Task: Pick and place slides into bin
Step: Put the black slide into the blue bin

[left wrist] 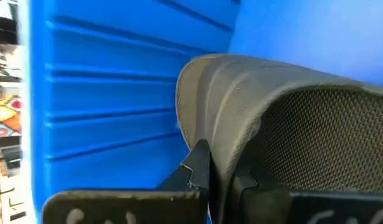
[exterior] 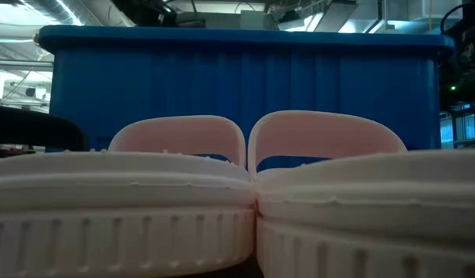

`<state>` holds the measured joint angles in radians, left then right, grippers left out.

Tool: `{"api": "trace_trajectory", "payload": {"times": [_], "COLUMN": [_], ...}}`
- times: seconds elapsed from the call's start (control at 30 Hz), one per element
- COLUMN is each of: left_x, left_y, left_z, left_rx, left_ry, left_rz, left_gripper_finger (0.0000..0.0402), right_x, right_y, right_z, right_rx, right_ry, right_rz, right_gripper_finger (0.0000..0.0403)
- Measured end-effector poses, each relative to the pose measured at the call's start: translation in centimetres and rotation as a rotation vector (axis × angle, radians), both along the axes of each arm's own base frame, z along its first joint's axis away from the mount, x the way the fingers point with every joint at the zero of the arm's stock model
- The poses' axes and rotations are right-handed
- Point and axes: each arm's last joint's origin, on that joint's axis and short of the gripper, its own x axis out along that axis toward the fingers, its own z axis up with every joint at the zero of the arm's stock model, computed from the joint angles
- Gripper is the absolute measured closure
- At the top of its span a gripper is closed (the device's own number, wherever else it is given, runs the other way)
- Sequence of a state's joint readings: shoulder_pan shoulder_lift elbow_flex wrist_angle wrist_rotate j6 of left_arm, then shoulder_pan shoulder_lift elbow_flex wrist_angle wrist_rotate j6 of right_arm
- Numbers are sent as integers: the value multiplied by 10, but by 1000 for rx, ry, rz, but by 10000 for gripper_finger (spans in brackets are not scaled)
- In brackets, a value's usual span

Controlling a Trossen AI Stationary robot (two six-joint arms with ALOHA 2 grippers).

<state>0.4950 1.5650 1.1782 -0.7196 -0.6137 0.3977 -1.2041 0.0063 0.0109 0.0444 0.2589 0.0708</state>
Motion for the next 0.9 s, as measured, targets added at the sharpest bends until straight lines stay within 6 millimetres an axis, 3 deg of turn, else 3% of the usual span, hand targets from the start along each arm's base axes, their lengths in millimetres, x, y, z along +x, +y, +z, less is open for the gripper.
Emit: {"api": "trace_trajectory", "payload": {"times": [0.57, 0.9], "left_x": [-20, -29], "left_y": [7, 8], "left_z": [-42, -72], "left_rx": [-57, -7], "left_ry": [53, 41], "left_rz": [1, -19], "left_gripper_finger": [399, 390], "right_x": [0, 0], "right_y": [0, 0], "right_z": [0, 0], "right_rx": [1, 1], "right_ry": [-3, -3], "right_rz": [0, 0], "right_gripper_finger": [289, 289]}}
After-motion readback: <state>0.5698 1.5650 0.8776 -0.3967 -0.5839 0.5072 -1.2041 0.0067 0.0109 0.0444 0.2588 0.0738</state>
